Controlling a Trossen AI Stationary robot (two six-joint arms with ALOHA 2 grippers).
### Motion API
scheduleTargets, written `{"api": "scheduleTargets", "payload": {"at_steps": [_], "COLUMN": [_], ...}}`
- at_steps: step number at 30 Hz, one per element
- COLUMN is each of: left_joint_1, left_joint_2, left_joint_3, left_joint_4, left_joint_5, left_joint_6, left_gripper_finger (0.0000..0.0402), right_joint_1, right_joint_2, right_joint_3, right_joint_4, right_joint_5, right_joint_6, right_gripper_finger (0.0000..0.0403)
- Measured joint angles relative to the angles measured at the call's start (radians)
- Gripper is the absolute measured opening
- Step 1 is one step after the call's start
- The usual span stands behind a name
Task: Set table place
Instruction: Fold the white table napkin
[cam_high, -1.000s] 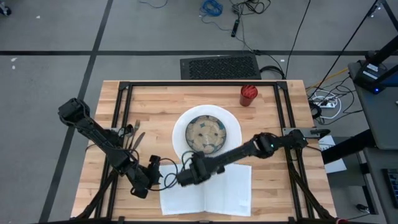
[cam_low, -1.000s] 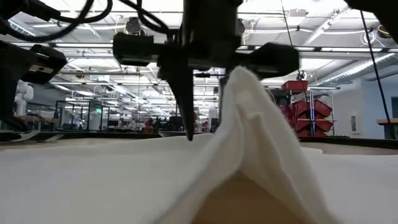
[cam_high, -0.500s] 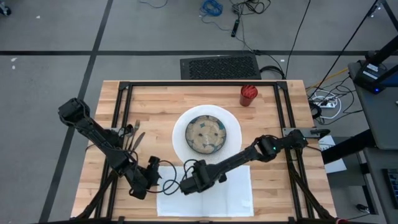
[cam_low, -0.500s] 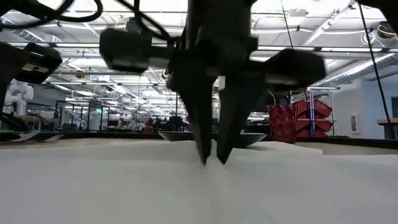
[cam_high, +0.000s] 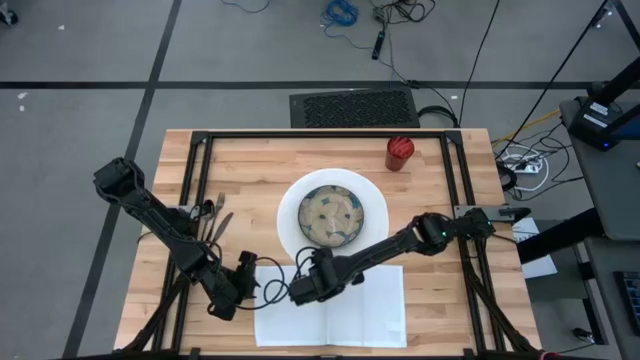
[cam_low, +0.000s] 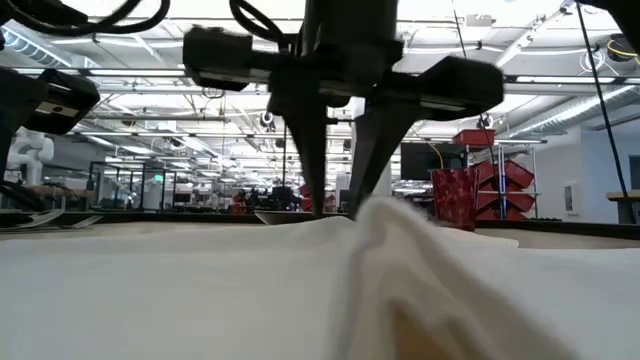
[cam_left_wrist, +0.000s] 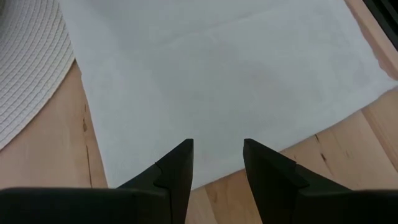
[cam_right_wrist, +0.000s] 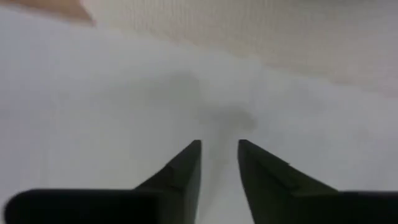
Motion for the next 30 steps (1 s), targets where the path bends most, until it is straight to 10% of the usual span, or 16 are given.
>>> {"api": "scheduleTargets", "payload": {"at_steps": [8, 21, 30], "left_joint_1": [-0.001, -0.003, -0.003], "left_joint_2": [0.000, 0.000, 0.000], "left_joint_3": [0.000, 0.000, 0.000], "left_joint_4": [-0.003, -0.006, -0.005], "left_joint_5": [0.000, -0.001, -0.003], "left_joint_6": [-0.001, -0.014, -0.013], "left_gripper_finger": [0.0128, 0.0128, 0.0128], "right_joint_1": [-0.040, -0.037, -0.012], "right_joint_2": [0.016, -0.002, -0.071], "right_joint_3": [-0.021, -0.074, -0.074], "right_joint_4": [-0.005, 0.057, 0.043], "right_joint_5": [0.004, -0.037, -0.001], "right_joint_6": [-0.005, -0.013, 0.006], "right_gripper_finger": [0.0144, 0.0008, 0.0006]}}
